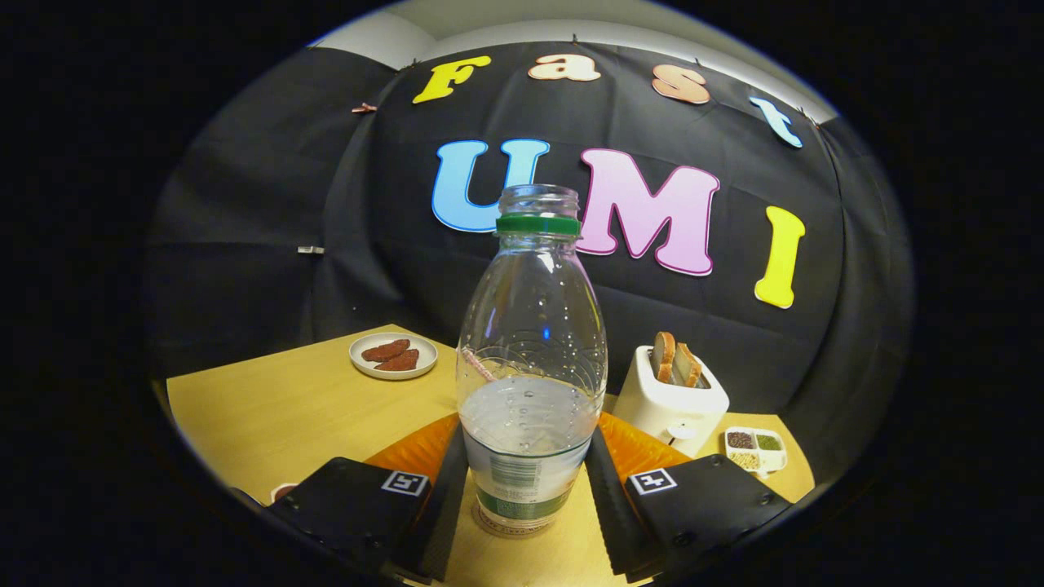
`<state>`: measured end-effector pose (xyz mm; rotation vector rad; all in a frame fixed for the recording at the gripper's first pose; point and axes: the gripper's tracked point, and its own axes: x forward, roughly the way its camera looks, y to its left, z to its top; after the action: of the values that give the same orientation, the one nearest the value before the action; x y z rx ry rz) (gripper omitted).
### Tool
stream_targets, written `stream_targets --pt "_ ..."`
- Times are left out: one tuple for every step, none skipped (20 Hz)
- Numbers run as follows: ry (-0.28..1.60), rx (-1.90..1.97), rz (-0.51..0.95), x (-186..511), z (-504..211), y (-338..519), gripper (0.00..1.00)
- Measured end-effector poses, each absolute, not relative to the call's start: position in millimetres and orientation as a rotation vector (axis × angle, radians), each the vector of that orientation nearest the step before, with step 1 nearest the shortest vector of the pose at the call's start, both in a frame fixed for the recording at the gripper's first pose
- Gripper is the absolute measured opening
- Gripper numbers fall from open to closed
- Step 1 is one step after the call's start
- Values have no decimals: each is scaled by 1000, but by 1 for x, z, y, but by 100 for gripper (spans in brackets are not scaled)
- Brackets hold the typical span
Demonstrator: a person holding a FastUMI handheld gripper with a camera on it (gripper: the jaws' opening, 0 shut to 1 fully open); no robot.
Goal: Take the bottle from table, then pour the juice into the cup, finally place the bottle on the coaster
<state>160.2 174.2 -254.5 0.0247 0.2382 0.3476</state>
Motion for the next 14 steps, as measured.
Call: stream_targets --pt "250 43 341 165 -262 176 74" --pt "260 57 333 170 -269 176 75" --pt "268 67 325 174 -277 176 75" --pt "275 74 316 177 -285 174 75" --pt "281 79 314 181 -293 175 75" --pt "289 77 313 181 -300 175 75" --pt "298 73 312 184 -307 175 75" --pt "305 73 311 185 -314 175 75" --pt "313 74 314 186 -320 175 75" --pt "319 75 317 185 -325 175 76" --pt "324 74 318 185 -329 174 76" --pt "329 76 321 186 -333 174 76" --pt "336 79 321 188 -336 175 76" --pt "343 86 322 189 -340 176 76"
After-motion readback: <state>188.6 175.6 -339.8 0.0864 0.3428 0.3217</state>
